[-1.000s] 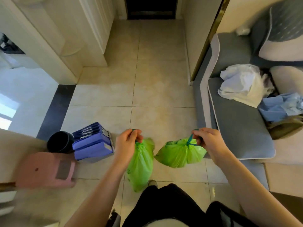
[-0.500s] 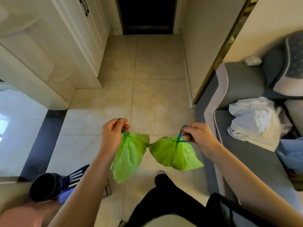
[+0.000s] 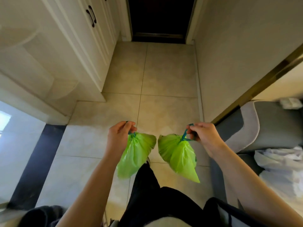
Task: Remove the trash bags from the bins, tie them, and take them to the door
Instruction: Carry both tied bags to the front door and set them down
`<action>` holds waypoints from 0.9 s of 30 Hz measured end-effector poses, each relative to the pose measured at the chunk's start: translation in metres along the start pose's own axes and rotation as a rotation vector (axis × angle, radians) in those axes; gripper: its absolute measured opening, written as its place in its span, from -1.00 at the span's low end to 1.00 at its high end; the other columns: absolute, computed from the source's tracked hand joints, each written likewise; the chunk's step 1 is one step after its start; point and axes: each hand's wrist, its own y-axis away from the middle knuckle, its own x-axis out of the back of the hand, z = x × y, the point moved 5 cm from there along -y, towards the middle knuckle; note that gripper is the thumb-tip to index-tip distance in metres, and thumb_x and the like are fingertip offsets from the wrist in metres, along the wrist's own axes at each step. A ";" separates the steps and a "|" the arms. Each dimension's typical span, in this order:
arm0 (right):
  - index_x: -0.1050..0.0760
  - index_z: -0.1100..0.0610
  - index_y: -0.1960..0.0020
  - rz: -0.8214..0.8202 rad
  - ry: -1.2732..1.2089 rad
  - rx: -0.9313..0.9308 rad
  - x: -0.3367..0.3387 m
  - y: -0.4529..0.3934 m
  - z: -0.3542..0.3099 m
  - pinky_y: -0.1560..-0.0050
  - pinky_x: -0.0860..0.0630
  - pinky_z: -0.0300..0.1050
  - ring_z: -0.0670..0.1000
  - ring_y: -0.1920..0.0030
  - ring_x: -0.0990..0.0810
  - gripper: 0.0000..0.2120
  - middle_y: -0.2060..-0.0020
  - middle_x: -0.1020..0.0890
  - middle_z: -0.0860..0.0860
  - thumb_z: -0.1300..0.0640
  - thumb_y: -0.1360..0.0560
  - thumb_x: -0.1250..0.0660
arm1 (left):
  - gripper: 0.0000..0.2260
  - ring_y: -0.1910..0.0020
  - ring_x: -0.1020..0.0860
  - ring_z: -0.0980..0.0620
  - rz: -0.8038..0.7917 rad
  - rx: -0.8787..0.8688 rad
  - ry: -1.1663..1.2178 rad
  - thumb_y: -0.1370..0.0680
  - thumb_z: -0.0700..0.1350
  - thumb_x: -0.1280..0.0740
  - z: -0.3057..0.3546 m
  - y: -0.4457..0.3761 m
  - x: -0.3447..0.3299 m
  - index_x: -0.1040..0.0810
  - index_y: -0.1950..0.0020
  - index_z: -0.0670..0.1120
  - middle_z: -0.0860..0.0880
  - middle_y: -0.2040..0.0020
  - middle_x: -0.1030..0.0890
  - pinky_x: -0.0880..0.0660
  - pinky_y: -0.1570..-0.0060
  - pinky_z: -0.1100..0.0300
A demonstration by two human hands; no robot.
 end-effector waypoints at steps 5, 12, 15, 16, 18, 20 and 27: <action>-0.51 0.30 0.26 0.079 -0.055 -0.011 -0.030 -0.078 -0.061 0.48 -0.48 -0.33 -0.03 0.46 -0.47 -0.76 0.38 -0.54 0.15 0.44 -0.52 -0.16 | -0.82 0.17 -0.64 -0.04 -0.088 0.003 -0.005 -0.56 -0.23 -0.28 0.038 -0.100 -0.014 -0.64 0.16 -0.11 -0.06 0.30 -0.64 -0.57 0.04 0.18; -0.53 0.28 0.26 0.127 -0.084 -0.009 -0.063 -0.176 -0.139 0.37 -0.48 -0.24 0.03 0.39 -0.45 -0.75 0.36 -0.55 0.14 0.43 -0.51 -0.16 | -0.83 0.32 -0.61 0.17 -0.114 -0.014 -0.032 -0.56 -0.23 -0.28 0.090 -0.224 -0.044 -0.65 0.15 -0.12 -0.03 0.33 -0.64 -0.52 0.25 0.39; -0.53 0.30 0.26 0.102 -0.087 0.007 -0.075 -0.221 -0.175 0.37 -0.44 -0.22 0.03 0.41 -0.42 -0.77 0.37 -0.54 0.15 0.45 -0.50 -0.17 | -0.81 0.33 -0.61 0.19 -0.116 -0.021 -0.030 -0.55 -0.24 -0.28 0.113 -0.275 -0.062 -0.64 0.18 -0.09 0.00 0.35 -0.65 -0.52 0.25 0.39; -0.53 0.31 0.25 0.094 -0.089 0.011 -0.078 -0.237 -0.186 0.37 -0.43 -0.21 0.03 0.42 -0.42 -0.78 0.38 -0.54 0.15 0.45 -0.49 -0.18 | -0.80 0.32 -0.61 0.16 -0.108 -0.025 -0.027 -0.55 -0.23 -0.28 0.119 -0.294 -0.068 -0.64 0.21 -0.06 0.02 0.38 -0.64 -0.53 0.23 0.36; -0.53 0.32 0.25 0.072 -0.092 0.011 -0.083 -0.274 -0.207 0.38 -0.43 -0.21 0.03 0.43 -0.42 -0.80 0.42 -0.55 0.12 0.43 -0.49 -0.20 | -0.78 0.31 -0.61 0.11 -0.081 -0.032 -0.017 -0.54 -0.23 -0.29 0.133 -0.329 -0.080 -0.64 0.25 -0.03 0.05 0.41 -0.64 -0.55 0.18 0.29; -0.54 0.30 0.28 0.030 -0.070 0.014 -0.089 -0.313 -0.228 0.42 -0.44 -0.25 0.01 0.45 -0.43 -0.80 0.51 -0.57 0.04 0.41 -0.49 -0.23 | -0.77 0.28 -0.61 0.06 -0.055 -0.041 -0.020 -0.54 -0.24 -0.29 0.147 -0.365 -0.091 -0.64 0.25 -0.03 0.05 0.40 -0.64 -0.55 0.15 0.22; -0.54 0.26 0.29 -0.086 -0.010 0.037 -0.111 -0.434 -0.318 0.42 -0.45 -0.27 -0.05 0.51 -0.46 -0.80 0.54 -0.57 -0.01 0.37 -0.49 -0.26 | -0.82 0.33 -0.59 0.18 0.084 -0.030 -0.036 -0.55 -0.19 -0.27 0.203 -0.488 -0.128 -0.64 0.19 -0.10 0.07 0.38 -0.64 -0.46 0.34 0.41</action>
